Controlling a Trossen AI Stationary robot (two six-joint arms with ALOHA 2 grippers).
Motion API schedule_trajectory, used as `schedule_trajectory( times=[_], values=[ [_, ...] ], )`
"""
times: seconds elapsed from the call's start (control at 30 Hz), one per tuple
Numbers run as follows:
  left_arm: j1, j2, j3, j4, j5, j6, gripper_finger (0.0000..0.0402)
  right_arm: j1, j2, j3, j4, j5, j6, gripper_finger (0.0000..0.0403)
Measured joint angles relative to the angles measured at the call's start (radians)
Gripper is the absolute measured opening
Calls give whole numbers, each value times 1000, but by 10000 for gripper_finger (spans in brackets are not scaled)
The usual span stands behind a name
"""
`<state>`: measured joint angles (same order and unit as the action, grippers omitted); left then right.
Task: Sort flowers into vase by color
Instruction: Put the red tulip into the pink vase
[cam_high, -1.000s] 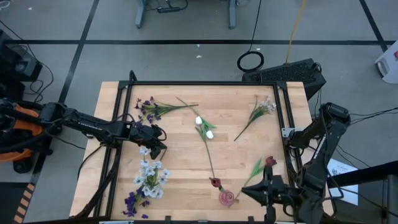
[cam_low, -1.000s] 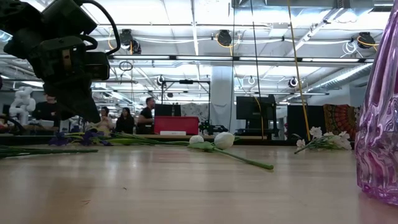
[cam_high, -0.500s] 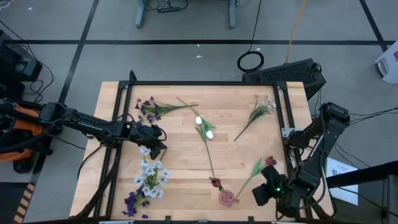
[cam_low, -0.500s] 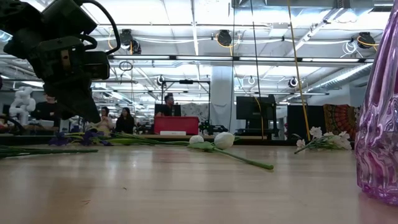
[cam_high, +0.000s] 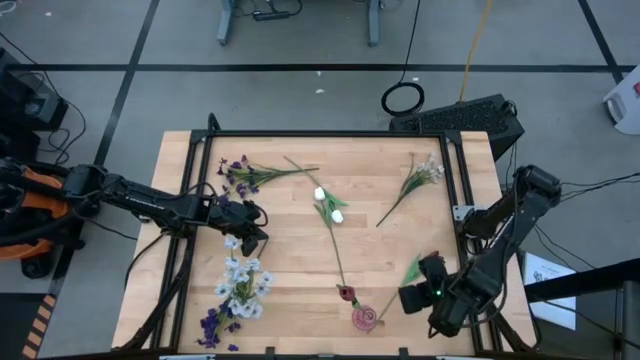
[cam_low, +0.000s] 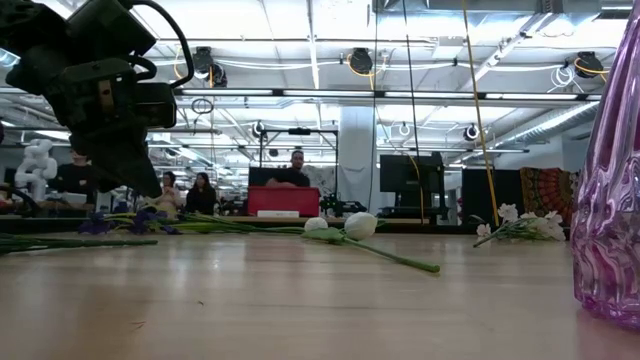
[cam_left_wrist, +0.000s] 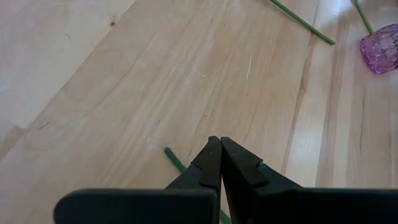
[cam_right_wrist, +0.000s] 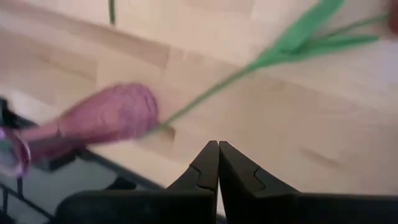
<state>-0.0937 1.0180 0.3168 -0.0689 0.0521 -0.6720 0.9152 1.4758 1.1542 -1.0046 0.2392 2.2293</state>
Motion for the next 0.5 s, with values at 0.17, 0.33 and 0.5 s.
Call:
schedule_trajectory(
  times=[0.17,0.33,0.5],
  values=[
    [0,0,0,0,0,0,13,-2,36,0,34,86,11,3],
    [0,0,0,0,0,-1,13,-22,76,0,30,80,63,8],
    [0,0,0,0,0,-1,13,-52,117,0,-20,10,76,29]
  ],
)
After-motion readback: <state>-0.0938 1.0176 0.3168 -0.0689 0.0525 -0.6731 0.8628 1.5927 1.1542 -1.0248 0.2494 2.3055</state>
